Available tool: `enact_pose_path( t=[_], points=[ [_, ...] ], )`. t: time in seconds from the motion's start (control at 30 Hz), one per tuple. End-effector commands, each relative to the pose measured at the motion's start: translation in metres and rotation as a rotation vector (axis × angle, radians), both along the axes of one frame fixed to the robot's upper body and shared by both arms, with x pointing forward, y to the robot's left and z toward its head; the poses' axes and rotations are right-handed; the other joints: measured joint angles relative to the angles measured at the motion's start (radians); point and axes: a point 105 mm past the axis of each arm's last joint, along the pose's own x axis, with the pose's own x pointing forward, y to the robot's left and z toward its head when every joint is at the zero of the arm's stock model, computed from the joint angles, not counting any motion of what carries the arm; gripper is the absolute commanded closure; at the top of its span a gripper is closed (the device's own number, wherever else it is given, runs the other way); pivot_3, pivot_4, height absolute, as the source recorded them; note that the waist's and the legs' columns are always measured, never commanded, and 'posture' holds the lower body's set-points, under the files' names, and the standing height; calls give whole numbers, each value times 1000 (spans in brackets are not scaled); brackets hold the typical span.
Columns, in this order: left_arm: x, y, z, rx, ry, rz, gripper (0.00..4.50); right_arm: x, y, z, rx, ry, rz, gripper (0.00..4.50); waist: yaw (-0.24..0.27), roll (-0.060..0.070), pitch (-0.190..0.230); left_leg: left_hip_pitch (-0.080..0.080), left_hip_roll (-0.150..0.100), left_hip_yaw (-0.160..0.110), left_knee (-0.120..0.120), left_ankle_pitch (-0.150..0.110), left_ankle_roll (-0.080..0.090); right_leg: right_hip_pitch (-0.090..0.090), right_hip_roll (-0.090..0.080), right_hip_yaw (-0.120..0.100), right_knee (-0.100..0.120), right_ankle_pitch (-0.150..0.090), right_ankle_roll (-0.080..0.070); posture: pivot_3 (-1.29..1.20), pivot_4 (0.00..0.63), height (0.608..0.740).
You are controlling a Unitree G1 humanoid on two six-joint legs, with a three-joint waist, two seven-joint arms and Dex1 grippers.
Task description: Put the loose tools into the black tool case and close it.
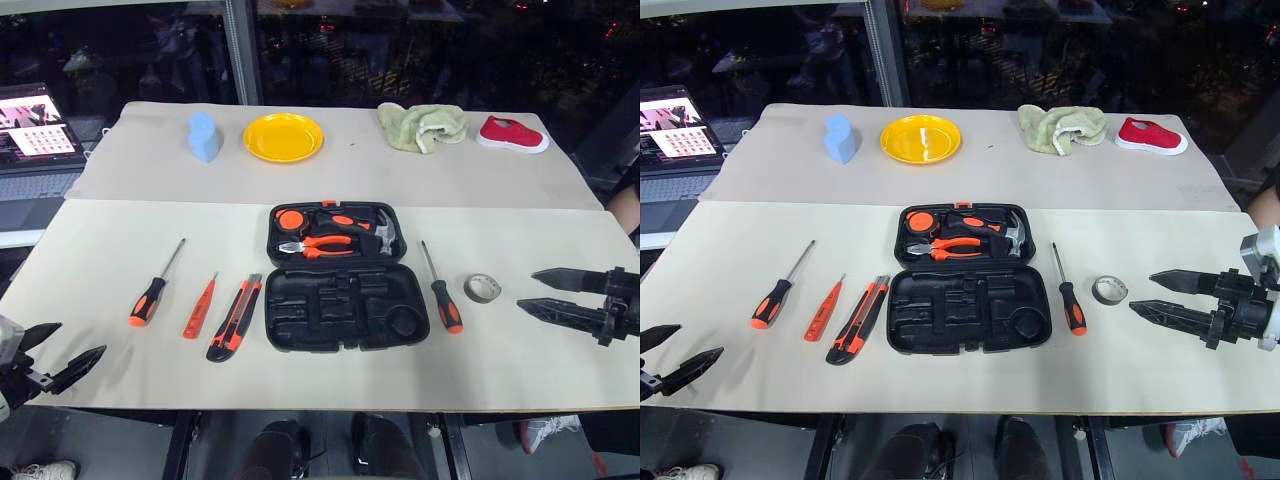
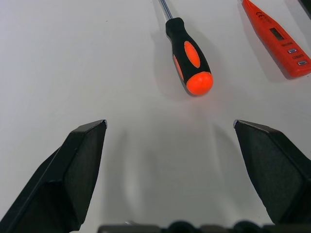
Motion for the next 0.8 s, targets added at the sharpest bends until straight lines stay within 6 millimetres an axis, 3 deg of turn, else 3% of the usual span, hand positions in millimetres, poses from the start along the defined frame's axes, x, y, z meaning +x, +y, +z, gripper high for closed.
enact_pose_path(
  t=[0.03,0.2,0.47,0.8],
  points=[
    [1,1,1,7,4,13,0,0,2,11,-17,-44,13,32,0,0,0,0,0,0,0,0,0,0,0,0,0,0,0,0,150,740],
    [14,-11,0,17,88,-4,0,16,17,22,-83,-167,19,32,-1,0,0,0,0,0,0,0,0,0,0,0,0,0,0,0,150,740],
    [56,-31,25,-66,168,10,0,-5,87,48,2,-225,281,32,2,0,0,0,0,-4,0,5,-8,0,2,-3,2,2,-2,0,150,740],
    [95,-26,-2,-8,337,81,0,-32,154,63,78,-324,508,32,-9,0,0,0,-1,-4,0,6,-10,-1,2,-4,1,2,-2,0,150,740]
  ],
)
